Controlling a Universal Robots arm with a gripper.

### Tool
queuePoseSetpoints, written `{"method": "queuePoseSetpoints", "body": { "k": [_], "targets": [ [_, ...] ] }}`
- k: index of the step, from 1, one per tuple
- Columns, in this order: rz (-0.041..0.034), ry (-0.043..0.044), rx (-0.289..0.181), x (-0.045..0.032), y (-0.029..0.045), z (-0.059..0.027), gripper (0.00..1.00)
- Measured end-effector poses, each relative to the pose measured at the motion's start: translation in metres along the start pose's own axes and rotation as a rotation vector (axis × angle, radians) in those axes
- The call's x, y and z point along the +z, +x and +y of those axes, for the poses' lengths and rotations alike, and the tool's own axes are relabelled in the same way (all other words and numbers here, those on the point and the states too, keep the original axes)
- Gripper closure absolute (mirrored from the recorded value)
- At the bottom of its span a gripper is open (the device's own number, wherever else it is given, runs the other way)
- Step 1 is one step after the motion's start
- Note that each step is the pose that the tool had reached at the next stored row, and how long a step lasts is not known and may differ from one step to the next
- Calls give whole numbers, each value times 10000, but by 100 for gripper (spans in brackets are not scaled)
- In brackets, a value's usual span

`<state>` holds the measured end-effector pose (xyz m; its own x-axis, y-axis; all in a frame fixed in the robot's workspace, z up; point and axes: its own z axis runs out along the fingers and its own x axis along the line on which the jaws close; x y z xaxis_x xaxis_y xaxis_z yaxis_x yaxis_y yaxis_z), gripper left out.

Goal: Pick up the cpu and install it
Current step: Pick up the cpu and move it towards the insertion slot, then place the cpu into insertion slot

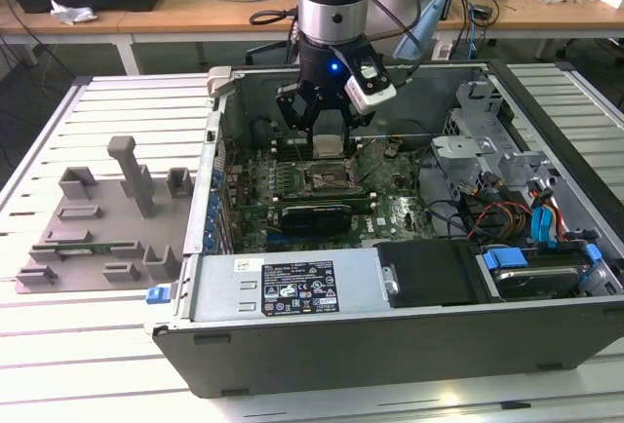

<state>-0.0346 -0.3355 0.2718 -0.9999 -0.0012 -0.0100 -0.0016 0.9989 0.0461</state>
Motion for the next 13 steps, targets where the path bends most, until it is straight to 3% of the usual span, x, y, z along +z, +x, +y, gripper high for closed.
{"method": "queuePoseSetpoints", "body": {
  "k": [13],
  "targets": [
    [-1, -2, -1, 5, 0, 0, 45]
  ]
}}
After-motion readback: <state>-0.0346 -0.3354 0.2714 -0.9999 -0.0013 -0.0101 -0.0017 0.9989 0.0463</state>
